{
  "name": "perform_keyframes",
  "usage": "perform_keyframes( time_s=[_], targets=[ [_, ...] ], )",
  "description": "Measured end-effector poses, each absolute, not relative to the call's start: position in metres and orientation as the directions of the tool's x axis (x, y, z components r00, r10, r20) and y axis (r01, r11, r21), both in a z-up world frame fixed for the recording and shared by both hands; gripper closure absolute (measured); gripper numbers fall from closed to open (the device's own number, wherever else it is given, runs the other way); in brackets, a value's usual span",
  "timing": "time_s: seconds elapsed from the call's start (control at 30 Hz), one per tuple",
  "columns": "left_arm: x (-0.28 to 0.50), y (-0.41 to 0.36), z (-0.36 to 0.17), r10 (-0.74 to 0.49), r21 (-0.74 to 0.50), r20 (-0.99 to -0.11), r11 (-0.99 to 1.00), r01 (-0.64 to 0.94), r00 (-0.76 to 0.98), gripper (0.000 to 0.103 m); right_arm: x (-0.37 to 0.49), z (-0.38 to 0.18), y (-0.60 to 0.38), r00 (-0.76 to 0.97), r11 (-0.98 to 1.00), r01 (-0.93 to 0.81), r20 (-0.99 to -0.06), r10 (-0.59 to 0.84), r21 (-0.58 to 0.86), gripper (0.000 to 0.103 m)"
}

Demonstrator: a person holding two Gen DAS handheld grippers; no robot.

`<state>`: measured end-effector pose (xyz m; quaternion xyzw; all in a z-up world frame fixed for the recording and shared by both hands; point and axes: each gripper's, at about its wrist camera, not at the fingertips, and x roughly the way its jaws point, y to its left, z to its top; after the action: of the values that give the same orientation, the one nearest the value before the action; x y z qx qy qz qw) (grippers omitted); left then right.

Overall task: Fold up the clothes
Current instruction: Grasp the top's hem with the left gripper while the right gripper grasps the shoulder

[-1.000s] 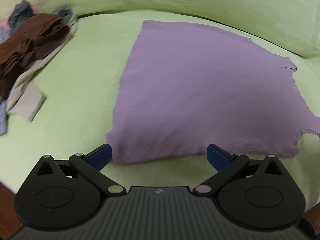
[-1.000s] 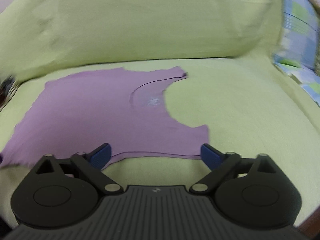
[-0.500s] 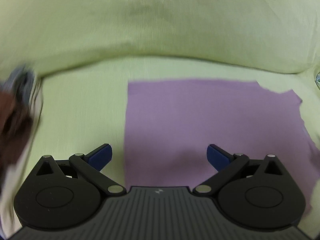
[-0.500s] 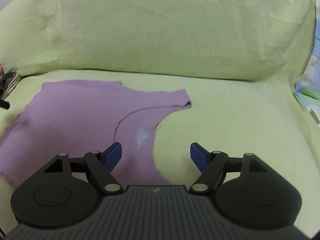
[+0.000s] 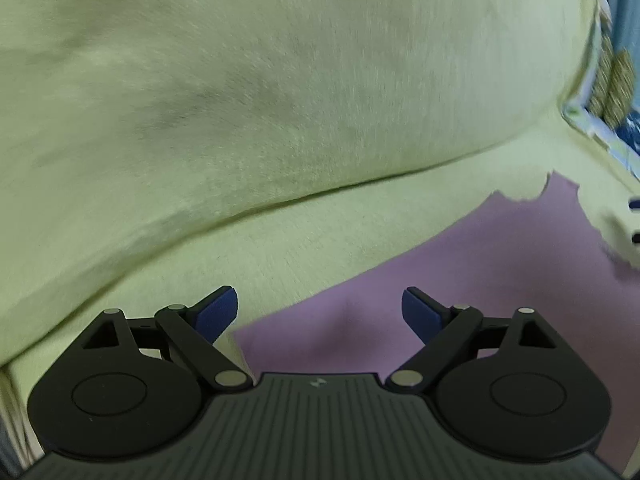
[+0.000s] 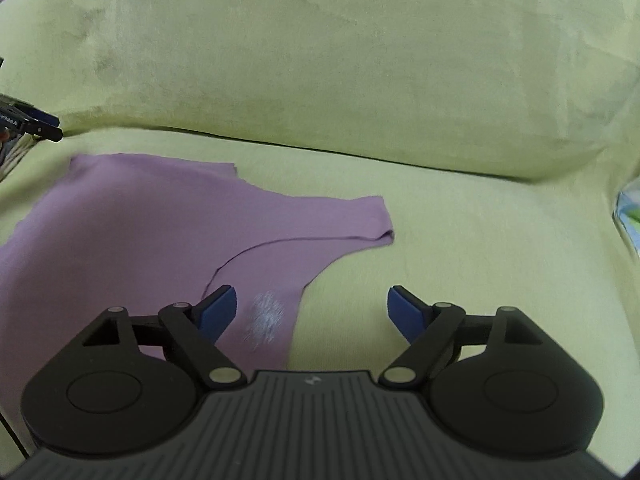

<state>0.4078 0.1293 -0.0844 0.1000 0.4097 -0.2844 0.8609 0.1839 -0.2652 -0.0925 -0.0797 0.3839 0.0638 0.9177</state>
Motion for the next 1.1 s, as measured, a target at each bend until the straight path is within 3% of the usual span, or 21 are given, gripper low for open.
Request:
perform_keyframes(
  time_s=[0.27, 0.4, 0.63, 0.73, 0.77, 0.87, 1.0, 1.1],
  targets=[
    [0.452, 0.135, -0.122, -0.464, -0.157, -0.807, 0.765, 0.625, 0.365, 0.018, 0.214, -0.093, -0.272, 0.690, 0.979, -0.186, -0.720, 0.070, -0.083, 0.015],
    [0.461, 0.142, -0.138, -0.487, -0.202, -0.818, 0.742, 0.639, 0.307, 0.028, 0.221, -0.095, -0.275, 0.686, 0.984, -0.170, -0.723, 0.079, -0.053, 0.014],
    [0.469, 0.156, -0.150, -0.498, -0.230, -0.828, 0.721, 0.653, 0.259, 0.032, 0.231, -0.100, -0.276, 0.681, 0.987, -0.154, -0.729, 0.072, -0.046, 0.010],
    [0.461, 0.160, -0.150, -0.500, -0.224, -0.829, 0.706, 0.671, 0.249, 0.043, 0.234, -0.102, -0.278, 0.681, 0.987, -0.150, -0.730, 0.066, -0.051, 0.010],
    [0.458, 0.161, -0.148, -0.501, -0.219, -0.827, 0.704, 0.676, 0.254, 0.051, 0.235, -0.103, -0.280, 0.682, 0.987, -0.148, -0.729, 0.060, -0.057, 0.010],
    [0.451, 0.158, -0.141, -0.504, -0.196, -0.823, 0.686, 0.700, 0.263, 0.101, 0.241, -0.104, -0.284, 0.693, 0.988, -0.136, -0.720, 0.045, -0.070, 0.010],
    [0.436, 0.139, -0.134, -0.463, -0.107, -0.840, 0.651, 0.751, 0.282, 0.102, 0.255, -0.100, -0.293, 0.716, 0.991, -0.122, -0.697, 0.048, -0.057, 0.015],
    [0.432, 0.140, -0.131, -0.448, -0.088, -0.838, 0.674, 0.734, 0.311, 0.102, 0.265, -0.098, -0.300, 0.716, 0.988, -0.140, -0.695, 0.058, -0.062, 0.035]
  ],
)
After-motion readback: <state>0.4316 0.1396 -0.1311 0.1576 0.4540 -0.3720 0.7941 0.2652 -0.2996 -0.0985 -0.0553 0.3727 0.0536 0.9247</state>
